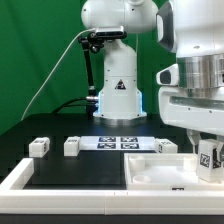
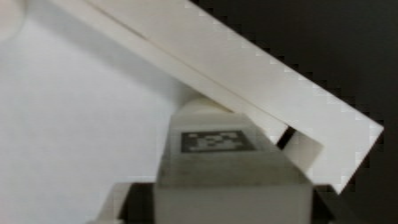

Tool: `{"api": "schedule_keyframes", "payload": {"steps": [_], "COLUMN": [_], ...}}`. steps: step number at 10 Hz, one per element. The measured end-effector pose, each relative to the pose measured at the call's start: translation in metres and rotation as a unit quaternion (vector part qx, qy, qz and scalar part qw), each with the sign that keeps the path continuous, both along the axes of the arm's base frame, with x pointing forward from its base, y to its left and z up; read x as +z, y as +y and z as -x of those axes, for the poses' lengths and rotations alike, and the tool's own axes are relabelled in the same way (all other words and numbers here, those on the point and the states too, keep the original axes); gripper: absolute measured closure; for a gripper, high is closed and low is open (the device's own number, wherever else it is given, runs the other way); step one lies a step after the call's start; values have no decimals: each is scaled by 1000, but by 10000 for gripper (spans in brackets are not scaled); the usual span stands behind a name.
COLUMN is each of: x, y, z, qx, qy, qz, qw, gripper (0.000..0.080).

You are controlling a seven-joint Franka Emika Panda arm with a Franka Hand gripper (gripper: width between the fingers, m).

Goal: Assemble one leg

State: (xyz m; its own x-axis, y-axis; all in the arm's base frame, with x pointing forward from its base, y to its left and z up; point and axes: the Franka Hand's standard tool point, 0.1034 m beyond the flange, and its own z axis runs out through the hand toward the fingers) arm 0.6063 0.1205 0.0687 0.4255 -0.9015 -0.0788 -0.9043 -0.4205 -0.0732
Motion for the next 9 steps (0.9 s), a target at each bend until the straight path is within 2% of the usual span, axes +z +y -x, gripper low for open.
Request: {"api": "schedule_keyframes", "payload": {"steps": [2, 5, 6, 7, 8, 9], "x": [0, 0, 2, 3, 4, 4], "y": [-1, -1, 0, 1, 3, 8], "z": [0, 1, -1, -2, -1, 0], "qx": [-62, -59, -4, 1, 57, 125], "qy": [7, 9, 6, 4, 2, -5], "qz": [-6, -12, -12, -13, -9, -5], "qw": [998, 998, 1000, 1000, 998, 992], "gripper": [506, 506, 324, 204, 204, 161]}}
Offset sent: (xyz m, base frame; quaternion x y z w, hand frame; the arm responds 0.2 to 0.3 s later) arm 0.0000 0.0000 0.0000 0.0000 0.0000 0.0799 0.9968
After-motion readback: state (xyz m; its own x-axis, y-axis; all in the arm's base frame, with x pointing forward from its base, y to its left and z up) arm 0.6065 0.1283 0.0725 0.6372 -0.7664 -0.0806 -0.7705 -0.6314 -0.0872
